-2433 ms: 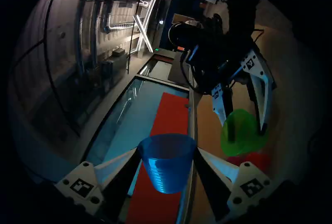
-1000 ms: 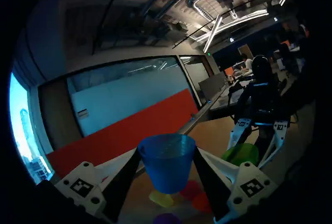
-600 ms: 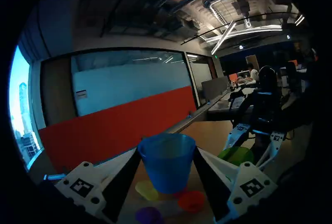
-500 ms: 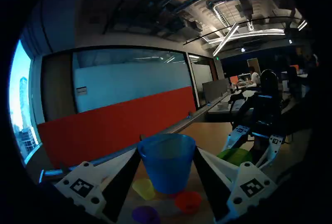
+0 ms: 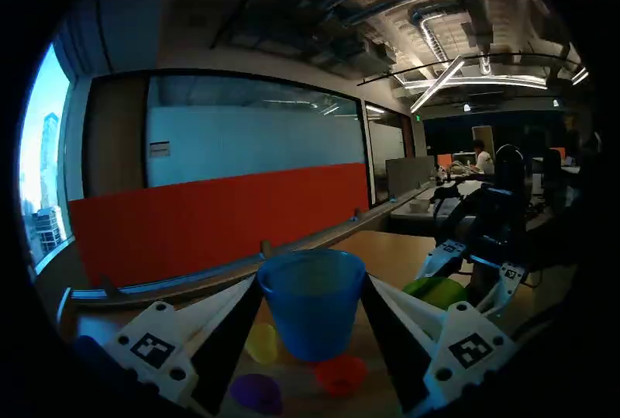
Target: Pour water
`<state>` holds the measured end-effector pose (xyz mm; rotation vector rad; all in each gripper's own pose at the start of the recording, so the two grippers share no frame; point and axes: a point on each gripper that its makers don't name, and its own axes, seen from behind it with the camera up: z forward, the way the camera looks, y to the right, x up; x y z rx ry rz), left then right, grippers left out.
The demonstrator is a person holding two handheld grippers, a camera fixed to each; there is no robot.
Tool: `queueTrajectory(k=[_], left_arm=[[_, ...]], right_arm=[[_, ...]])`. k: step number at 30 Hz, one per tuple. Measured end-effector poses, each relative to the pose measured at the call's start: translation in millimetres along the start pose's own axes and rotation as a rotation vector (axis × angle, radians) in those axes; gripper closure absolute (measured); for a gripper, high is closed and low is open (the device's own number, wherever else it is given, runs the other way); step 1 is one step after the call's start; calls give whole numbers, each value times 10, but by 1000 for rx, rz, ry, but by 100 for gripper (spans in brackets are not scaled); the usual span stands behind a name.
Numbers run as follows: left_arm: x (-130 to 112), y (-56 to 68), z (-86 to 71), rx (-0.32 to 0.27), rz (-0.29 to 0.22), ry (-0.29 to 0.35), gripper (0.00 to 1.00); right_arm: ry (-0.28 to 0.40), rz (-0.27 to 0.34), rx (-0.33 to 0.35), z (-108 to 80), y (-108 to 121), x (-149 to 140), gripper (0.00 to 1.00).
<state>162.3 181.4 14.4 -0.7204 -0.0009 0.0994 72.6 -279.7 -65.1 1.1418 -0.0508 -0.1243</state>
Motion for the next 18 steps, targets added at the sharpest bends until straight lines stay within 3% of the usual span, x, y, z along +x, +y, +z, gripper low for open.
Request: queueTrajectory(k=[6,18], left_arm=[[-119,40,-29,-12,-31,-35,13],[-540,155,-169,-30,-37,-126,13]], right_arm=[[-20,3,1,-10,-7,-42,13],[-77,34,8,-106,18,-195,13]])
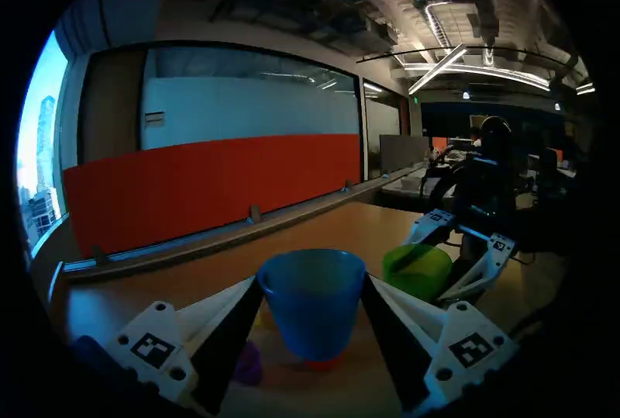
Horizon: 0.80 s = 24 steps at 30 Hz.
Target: Pour water
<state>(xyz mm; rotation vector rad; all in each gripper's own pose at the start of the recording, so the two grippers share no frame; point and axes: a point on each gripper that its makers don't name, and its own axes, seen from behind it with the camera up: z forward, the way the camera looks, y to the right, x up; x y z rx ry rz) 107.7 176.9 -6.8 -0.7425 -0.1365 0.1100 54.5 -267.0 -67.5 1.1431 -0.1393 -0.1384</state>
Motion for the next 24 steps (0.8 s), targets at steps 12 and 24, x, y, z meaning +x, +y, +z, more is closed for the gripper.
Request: queueTrajectory(k=[12,24], left_arm=[[-400,94,-114,-12,17,-90,13],[-799,272,-117,-41,50,-171,13]], right_arm=[[-55,4,-7,-115,42,-168,12],[-103,3,-25,-190,92,-315,12]])
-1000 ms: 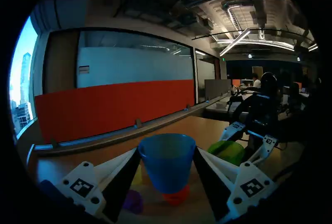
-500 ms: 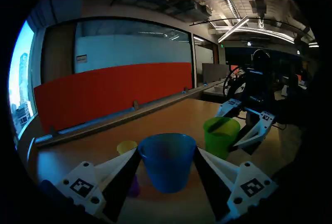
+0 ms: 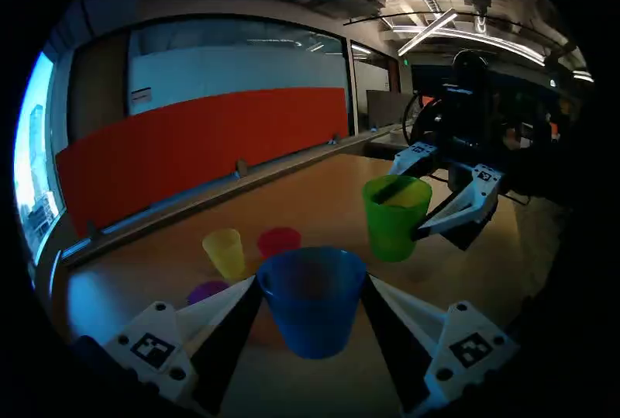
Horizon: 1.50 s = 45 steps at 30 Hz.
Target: Pour water
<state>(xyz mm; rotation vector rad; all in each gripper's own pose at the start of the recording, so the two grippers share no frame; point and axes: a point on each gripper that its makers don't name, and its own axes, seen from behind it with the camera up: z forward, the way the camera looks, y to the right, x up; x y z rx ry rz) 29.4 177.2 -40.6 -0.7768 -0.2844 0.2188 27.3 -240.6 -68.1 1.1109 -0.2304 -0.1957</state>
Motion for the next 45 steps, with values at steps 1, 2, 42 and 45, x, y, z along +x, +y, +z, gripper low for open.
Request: queueTrajectory(k=[1,2,42,45], left_arm=[[-26,13,6,-3,1,-7,13],[-53,27,12,-5,2,-14,13],[-893,139,10,-57,121,-240,13],[-942,137,7,-56,122,-250,13]], right_arm=[[-3,1,0,-4,1,-10,12],[-5,3,1,-9,2,-19,12],[-183,6,30,-93,44,-677,11],[-198,10,35,-94,36,-738,11]])
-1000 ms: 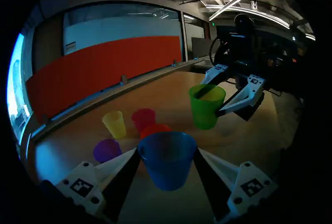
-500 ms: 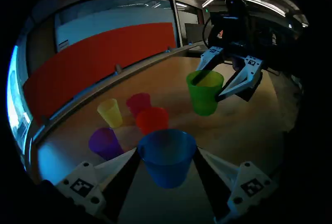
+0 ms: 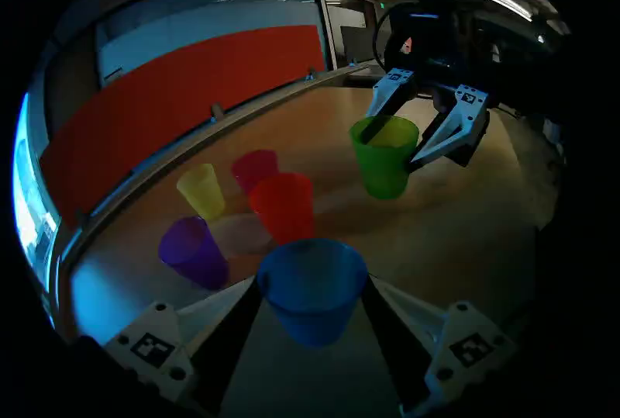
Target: Pour water
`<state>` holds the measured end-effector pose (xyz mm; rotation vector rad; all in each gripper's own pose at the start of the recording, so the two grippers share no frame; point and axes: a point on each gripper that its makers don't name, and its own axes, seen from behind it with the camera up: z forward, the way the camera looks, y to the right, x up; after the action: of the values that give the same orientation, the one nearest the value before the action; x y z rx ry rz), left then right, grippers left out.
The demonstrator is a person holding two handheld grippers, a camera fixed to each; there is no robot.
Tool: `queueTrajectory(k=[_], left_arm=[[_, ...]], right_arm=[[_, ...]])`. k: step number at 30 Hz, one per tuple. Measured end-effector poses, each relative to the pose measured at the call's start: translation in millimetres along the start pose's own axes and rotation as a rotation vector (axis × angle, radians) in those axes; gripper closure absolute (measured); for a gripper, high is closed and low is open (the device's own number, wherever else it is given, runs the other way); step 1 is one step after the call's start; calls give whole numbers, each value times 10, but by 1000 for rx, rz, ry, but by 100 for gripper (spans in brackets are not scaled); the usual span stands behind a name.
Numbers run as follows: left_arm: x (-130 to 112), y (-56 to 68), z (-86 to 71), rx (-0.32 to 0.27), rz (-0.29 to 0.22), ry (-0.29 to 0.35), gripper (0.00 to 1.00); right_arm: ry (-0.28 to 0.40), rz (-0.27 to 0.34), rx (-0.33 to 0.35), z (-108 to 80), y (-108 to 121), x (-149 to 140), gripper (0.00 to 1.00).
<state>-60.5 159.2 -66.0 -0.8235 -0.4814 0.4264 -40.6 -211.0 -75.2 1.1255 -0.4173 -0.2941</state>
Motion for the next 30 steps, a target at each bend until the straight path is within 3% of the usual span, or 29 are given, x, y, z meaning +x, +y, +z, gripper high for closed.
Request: queueTrajectory(k=[30], left_arm=[[-223,12,-52,1,-31,-19,13]], right_arm=[[-51,-15,2,-2,-8,-241,11]])
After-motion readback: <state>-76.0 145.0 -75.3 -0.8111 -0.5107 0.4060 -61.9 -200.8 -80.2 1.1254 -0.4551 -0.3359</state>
